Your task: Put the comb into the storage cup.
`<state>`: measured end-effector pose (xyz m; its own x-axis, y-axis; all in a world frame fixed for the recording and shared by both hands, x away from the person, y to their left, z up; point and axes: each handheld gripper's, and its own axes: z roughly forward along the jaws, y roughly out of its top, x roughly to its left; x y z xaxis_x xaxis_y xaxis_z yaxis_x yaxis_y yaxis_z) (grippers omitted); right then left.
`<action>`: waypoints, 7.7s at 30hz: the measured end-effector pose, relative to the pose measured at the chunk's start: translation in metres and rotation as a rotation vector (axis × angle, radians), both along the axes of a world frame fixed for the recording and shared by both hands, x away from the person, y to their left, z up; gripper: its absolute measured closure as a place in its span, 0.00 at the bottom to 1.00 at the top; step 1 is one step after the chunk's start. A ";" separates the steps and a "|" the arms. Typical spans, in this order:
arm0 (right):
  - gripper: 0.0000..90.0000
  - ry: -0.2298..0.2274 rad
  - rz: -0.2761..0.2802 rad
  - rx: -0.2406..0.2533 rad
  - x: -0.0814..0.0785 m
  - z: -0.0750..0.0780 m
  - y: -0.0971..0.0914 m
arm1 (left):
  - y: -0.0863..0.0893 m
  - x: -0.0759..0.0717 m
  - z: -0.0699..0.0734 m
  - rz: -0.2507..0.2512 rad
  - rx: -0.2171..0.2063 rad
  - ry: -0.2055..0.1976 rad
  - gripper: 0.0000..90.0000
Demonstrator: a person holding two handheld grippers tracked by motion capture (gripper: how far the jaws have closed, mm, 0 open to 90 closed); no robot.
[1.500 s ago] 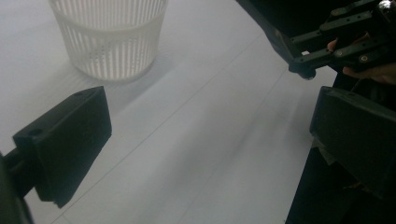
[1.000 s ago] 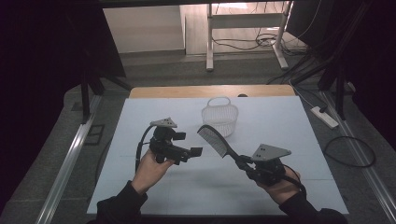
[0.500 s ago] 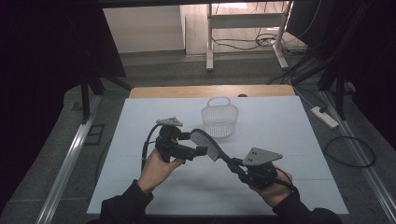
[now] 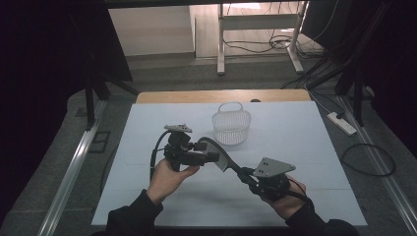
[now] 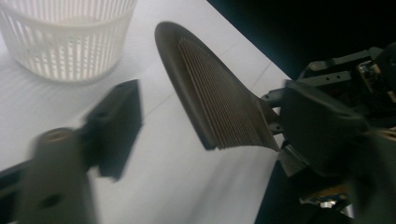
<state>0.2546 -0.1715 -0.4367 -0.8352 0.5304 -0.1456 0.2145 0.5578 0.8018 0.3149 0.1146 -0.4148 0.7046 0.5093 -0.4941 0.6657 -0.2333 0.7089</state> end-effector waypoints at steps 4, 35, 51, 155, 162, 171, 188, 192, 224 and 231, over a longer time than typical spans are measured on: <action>0.81 -0.007 0.001 -0.002 0.000 0.000 0.000 | 0.001 0.001 -0.001 -0.023 -0.027 0.033 0.51; 0.69 0.008 0.012 -0.002 0.003 -0.006 0.003 | 0.006 0.001 -0.005 -0.073 -0.186 0.171 0.97; 0.36 0.033 0.016 0.016 0.006 -0.005 -0.003 | 0.011 0.005 0.003 -0.066 -0.133 0.091 0.97; 0.00 0.186 -0.372 0.073 -0.042 -0.002 -0.141 | 0.007 0.108 0.091 0.100 0.174 -0.157 0.97; 0.00 0.189 -0.374 0.076 -0.041 -0.002 -0.142 | 0.001 0.115 0.081 0.109 0.165 -0.156 0.97; 0.00 0.196 -0.370 0.069 -0.041 -0.002 -0.141 | -0.005 0.122 0.066 0.123 0.159 -0.146 0.97; 0.01 0.198 -0.368 0.061 -0.041 -0.002 -0.141 | -0.011 0.132 0.039 0.168 0.118 -0.117 0.97; 0.01 0.197 -0.369 0.061 -0.041 -0.003 -0.141 | -0.012 0.134 0.032 0.170 0.118 -0.111 0.97; 0.01 0.201 -0.367 0.057 -0.040 -0.003 -0.141 | -0.020 0.140 0.001 0.215 0.047 -0.079 0.97; 0.01 0.202 -0.367 0.055 -0.040 -0.003 -0.140 | -0.021 0.140 -0.007 0.225 0.020 -0.055 0.97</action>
<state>0.2142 -0.3119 -0.4394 -0.5984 0.8003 0.0387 0.5466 0.3724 0.7500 0.4548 0.0933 -0.4219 0.5977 0.6659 -0.4464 0.6629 -0.0973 0.7423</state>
